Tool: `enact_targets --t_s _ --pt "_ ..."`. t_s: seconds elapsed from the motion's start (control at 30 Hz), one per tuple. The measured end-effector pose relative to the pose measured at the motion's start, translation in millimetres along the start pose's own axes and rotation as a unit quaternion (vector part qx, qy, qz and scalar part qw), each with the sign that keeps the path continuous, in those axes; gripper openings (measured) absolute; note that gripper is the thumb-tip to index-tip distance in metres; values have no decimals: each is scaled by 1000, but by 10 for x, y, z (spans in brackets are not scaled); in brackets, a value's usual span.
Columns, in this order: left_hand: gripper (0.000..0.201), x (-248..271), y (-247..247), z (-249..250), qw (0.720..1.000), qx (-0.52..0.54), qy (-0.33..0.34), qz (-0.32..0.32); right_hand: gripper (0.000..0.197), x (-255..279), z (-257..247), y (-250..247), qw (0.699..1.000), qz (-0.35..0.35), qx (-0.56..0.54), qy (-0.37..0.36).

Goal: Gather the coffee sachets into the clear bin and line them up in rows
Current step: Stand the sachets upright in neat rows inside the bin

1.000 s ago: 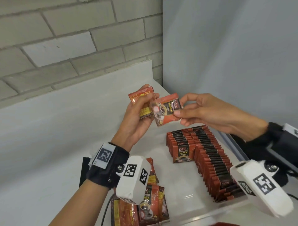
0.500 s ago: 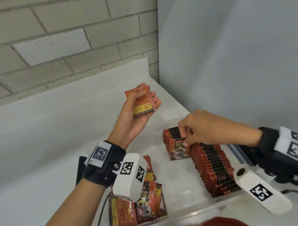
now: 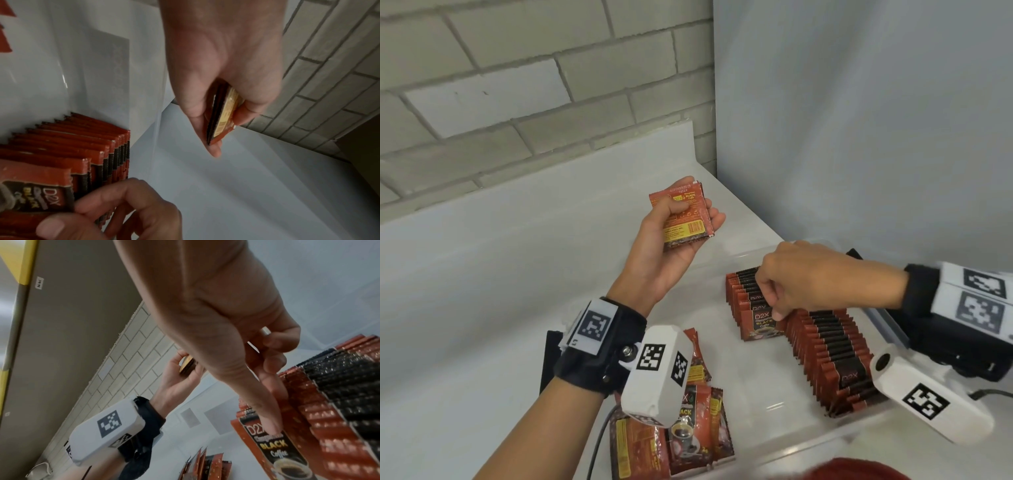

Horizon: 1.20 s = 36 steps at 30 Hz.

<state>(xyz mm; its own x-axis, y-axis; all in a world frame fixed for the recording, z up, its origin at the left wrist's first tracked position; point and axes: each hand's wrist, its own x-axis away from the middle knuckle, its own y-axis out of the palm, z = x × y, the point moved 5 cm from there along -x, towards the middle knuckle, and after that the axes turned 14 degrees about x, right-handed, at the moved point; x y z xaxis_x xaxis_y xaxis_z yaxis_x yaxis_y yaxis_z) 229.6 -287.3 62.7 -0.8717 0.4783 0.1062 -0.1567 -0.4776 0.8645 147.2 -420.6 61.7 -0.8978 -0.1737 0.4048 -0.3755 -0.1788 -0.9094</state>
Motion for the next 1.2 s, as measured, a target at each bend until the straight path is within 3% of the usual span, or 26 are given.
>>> enact_targets --t_s 0.33,0.5,0.7,0.83,0.97,1.13,1.2 --pt "29 7 -9 -37 998 -54 -15 -14 12 43 45 -49 999 -10 -31 15" --pt "34 3 23 -39 996 -85 -15 -30 13 90 188 -292 988 11 -152 25" --pt "38 25 78 -69 991 -113 -20 -65 23 29 288 -561 922 128 -364 30" --pt "36 53 102 -89 988 -128 -32 -83 26 -62 228 -566 888 155 -432 36" --pt "27 46 87 -90 992 -101 -47 -59 16 -26 273 -601 853 179 -488 41" --pt "54 15 8 -110 993 -77 -85 0 8 108 374 -692 788 265 -555 15" --pt "54 17 3 -132 993 -74 -96 10 8 146 380 -697 782 294 -550 -6"
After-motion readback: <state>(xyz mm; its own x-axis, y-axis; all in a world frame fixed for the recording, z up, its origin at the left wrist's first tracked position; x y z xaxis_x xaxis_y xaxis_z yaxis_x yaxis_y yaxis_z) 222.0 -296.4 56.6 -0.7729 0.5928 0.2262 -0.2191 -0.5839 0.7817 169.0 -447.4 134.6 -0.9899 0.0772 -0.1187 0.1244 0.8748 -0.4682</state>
